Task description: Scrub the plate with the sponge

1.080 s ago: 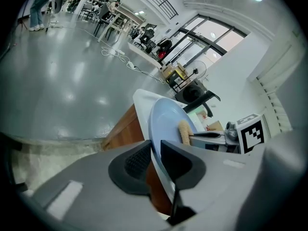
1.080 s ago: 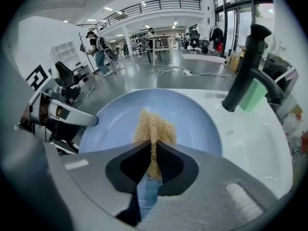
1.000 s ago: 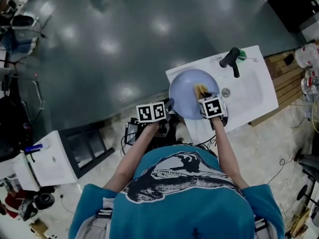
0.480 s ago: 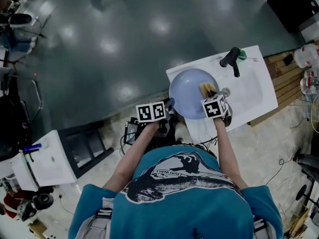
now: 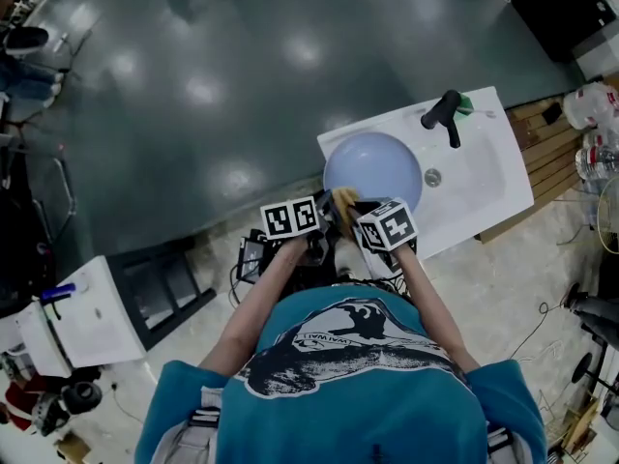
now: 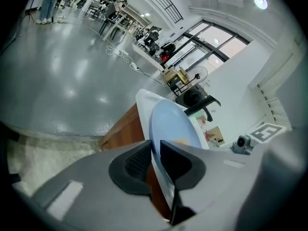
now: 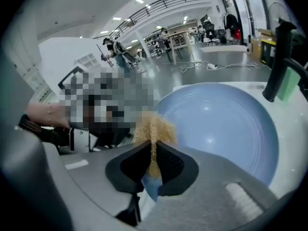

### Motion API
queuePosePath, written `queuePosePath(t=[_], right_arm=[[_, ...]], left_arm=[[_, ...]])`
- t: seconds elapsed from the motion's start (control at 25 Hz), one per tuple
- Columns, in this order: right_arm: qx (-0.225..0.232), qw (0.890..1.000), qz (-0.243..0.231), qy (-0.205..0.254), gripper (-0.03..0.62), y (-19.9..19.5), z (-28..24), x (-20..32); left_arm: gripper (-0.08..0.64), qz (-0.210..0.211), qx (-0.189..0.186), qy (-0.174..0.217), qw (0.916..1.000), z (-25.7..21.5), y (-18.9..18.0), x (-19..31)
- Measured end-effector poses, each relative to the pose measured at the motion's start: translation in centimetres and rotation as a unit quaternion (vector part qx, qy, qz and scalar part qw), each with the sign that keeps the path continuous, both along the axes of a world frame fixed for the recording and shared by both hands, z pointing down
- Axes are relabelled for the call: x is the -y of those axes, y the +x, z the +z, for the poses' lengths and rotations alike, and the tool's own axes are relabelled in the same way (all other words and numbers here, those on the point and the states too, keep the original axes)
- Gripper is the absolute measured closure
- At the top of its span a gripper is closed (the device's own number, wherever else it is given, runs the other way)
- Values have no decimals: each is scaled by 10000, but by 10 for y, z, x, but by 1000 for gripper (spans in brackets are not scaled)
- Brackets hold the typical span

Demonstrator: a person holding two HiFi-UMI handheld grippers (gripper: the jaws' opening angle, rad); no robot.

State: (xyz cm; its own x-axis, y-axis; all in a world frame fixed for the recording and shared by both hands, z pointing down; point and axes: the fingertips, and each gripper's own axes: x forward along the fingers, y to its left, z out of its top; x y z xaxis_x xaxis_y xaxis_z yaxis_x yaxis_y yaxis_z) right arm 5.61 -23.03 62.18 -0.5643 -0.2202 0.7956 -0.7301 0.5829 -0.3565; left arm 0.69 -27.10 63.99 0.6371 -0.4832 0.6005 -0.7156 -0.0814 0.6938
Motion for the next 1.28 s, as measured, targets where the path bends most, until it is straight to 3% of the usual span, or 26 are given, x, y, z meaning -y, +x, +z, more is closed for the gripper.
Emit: queuePosePath(t=[0.12,0.28,0.68,0.88,1.0,1.12,1.28], right_arm=[[-359,9987,-347,-95,560,2,13,-10],[-854,9957,-336,-133,560,30,19,-7],[-1589,9849,683,101,560,123,20,22],[-1443,9844,1000,89,560,130,19,29],[-1325,9851,1064,250,560,125,14,29],[-899,9864,1315,411,560,116,2,29],[-135,9849,1607,637,560,97,-23,25]], left_arm=[[495,-91,31,-46,9999,2,-3,-3],[494,-97,-4,0,10000,1,-3,-2],[486,44,-54,155,9999,-2,-2,-2],[477,203,-86,254,9994,-6,2,-4],[453,497,260,454,9974,-7,-1,-7],[405,674,693,780,9923,-14,-8,-8],[400,641,915,1224,9862,-36,-17,-9]])
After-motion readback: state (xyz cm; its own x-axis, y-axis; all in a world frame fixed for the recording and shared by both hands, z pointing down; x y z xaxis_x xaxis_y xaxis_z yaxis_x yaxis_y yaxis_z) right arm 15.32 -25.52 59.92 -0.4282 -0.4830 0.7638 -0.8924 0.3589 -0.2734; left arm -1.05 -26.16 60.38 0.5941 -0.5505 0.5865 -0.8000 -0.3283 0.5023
